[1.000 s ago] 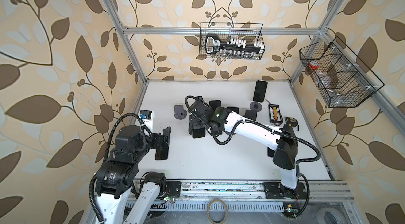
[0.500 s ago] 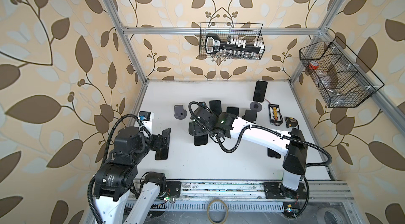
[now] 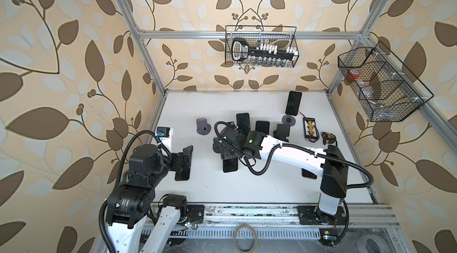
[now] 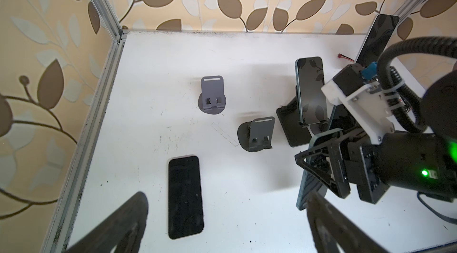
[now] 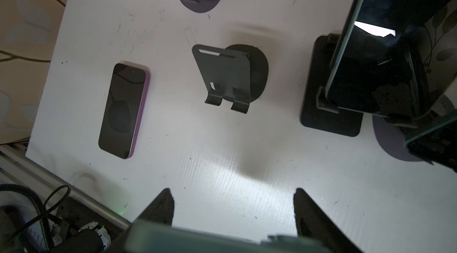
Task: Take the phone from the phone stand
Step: 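Carry the green-edged phone toward the robot with the right gripper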
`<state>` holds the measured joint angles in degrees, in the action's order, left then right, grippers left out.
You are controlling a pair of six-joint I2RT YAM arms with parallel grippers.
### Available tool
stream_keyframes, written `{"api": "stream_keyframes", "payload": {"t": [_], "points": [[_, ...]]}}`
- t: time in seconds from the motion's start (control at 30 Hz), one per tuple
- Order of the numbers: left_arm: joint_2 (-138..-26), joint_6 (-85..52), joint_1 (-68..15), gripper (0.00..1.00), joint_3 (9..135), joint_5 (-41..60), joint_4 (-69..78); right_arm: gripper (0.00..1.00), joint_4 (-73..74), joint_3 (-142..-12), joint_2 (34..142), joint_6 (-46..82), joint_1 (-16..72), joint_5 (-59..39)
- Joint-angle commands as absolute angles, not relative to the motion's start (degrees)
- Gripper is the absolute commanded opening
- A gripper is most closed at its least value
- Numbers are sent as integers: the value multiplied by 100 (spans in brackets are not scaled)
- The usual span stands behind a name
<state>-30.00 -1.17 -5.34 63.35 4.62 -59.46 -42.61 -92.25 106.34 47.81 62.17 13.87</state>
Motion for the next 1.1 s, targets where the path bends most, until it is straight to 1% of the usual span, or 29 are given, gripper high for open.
{"api": "stream_keyframes", "payload": {"t": [0.0, 0.7, 1.07], "points": [[-3062, -282, -589, 99, 6339, 655, -5962, 64, -4262, -9213, 10583, 4928, 6264, 1109], [-2955, -422, -589, 99, 6341, 487, -6161, 63, -4494, -10127, 11742, 5019, 6474, 205], [-2975, -492, -591, 99, 6319, 395, -6056, 63, -4690, -10987, 12524, 4820, 6486, -118]]}}
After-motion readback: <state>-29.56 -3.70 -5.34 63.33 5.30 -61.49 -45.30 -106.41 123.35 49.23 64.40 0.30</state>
